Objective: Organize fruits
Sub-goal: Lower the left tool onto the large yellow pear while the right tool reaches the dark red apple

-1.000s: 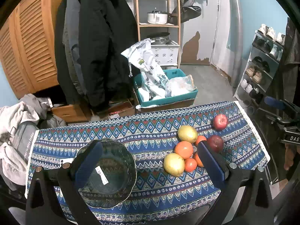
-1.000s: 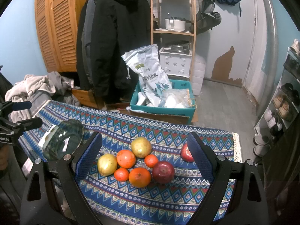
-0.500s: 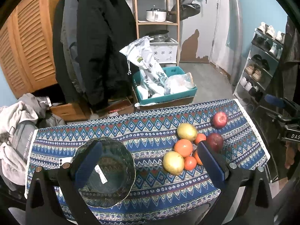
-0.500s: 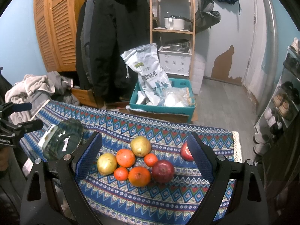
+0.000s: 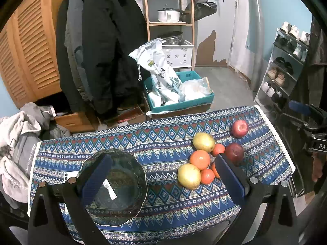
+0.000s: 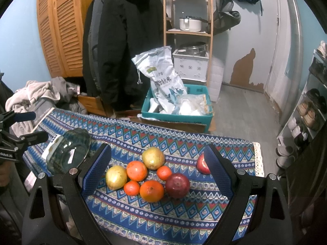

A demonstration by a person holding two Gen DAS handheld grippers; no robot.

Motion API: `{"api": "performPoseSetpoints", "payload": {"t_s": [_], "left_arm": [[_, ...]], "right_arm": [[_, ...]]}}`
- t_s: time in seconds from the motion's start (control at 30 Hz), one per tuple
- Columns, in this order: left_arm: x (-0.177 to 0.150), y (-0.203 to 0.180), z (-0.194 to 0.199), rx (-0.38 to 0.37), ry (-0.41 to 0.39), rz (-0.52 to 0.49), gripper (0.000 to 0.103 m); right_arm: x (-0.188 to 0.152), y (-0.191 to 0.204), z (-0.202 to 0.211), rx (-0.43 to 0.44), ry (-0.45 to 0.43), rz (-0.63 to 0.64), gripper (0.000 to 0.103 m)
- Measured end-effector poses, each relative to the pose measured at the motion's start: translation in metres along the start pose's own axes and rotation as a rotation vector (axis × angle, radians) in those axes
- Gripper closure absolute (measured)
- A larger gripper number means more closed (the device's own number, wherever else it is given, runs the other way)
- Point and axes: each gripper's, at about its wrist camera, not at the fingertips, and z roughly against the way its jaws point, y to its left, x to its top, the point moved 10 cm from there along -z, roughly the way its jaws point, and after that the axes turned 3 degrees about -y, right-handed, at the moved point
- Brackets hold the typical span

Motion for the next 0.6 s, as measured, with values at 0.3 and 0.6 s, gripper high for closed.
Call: {"api": "performPoseSetpoints", "payload": {"t_s": [0.3,0.6], "left_arm": [[-0.005,-0.001,-0.018,0.019,0.037,-0.016,0.001],[-0.02,-0.005,-0.058,-0.009,0.143,-0.002,0.001]], "right_arm": [[-0.011,-0.007,-0.013,0.001,0.063,-0.035,0.013],[-0.024,-0.016,-0.045,0.0,0.172,-0.06,0.013]]}}
